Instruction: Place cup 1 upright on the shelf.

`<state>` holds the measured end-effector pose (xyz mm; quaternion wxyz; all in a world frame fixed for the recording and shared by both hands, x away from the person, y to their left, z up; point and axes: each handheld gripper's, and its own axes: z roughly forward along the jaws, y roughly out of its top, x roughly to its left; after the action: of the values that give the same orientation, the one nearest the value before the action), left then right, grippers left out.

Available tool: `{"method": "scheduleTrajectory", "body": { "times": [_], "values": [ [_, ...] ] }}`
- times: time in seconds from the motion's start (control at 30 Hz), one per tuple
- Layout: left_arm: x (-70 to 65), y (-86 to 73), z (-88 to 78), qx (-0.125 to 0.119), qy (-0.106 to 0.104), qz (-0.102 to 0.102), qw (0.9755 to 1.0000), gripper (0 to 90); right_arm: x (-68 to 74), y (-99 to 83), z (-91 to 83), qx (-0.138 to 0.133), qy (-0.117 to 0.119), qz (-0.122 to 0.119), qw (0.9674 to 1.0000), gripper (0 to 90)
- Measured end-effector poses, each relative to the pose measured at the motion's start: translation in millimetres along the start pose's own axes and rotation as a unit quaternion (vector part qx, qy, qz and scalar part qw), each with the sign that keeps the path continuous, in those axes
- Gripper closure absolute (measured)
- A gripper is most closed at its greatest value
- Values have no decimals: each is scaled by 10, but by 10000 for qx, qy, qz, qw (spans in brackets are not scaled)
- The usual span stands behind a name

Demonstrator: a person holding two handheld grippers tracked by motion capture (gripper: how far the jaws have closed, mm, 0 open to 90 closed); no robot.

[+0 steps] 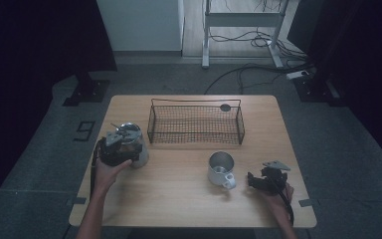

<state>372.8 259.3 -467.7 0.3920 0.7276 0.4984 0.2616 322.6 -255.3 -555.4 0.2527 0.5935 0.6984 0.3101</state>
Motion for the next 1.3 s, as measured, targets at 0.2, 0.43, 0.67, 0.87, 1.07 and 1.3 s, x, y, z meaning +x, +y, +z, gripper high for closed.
{"method": "scheduleTrajectory", "body": {
  "times": [0.2,0.43,0.67,0.87,1.07,1.3],
  "values": [
    [9,20,55,-8,-24,-17,10000,28,0,0,0,0,0,0,10000,96],
    [4,49,119,41,15,-66,10000,22,0,0,0,0,-1,0,10000,96],
    [-29,60,142,120,136,-26,9998,39,0,0,0,-1,-1,-1,10000,96],
    [-30,58,138,109,148,-39,9998,41,0,0,0,-1,-1,-1,10000,96],
    [-65,53,124,75,151,58,9998,42,0,0,0,0,-1,0,10000,96],
    [-93,114,-10,-144,7,-36,9999,42,0,0,0,0,-1,0,10000,96]
  ]
}}
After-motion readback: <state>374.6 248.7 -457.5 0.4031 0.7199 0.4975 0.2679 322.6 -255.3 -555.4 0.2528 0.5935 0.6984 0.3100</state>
